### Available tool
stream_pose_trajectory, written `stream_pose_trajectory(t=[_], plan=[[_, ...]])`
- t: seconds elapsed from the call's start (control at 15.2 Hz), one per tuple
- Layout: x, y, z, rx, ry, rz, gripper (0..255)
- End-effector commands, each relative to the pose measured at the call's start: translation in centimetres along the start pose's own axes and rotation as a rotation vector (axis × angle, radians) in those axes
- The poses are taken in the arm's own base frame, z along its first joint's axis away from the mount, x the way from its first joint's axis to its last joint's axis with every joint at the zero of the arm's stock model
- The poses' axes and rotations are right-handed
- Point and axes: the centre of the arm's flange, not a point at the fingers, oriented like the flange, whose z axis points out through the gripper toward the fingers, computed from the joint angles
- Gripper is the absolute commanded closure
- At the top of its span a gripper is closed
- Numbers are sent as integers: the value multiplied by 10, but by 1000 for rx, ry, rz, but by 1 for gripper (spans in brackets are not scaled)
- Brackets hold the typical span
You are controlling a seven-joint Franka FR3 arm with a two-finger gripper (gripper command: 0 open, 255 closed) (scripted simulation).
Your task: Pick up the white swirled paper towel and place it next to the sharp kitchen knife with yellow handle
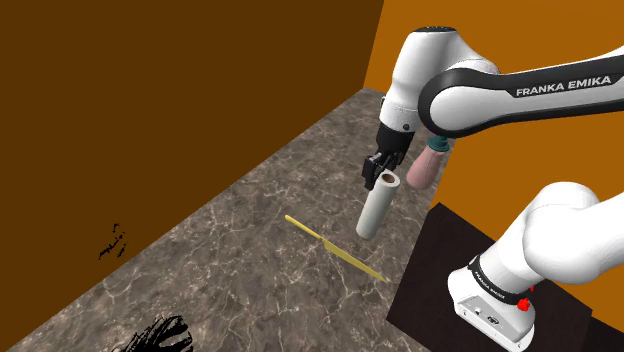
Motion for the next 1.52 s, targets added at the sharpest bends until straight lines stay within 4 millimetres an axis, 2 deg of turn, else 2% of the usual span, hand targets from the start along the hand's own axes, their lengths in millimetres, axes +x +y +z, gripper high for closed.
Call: stream_pose_trajectory(t=[0.0,0.53,0.59,0.92,1.19,1.45], plan=[[1,1,10,0,1,0,255],[1,1,15,0,1,0,255],[1,1,15,0,1,0,0],[1,1,15,0,1,0,0],[1,1,-35,0,1,0,0],[1,1,-35,0,1,0,0]])
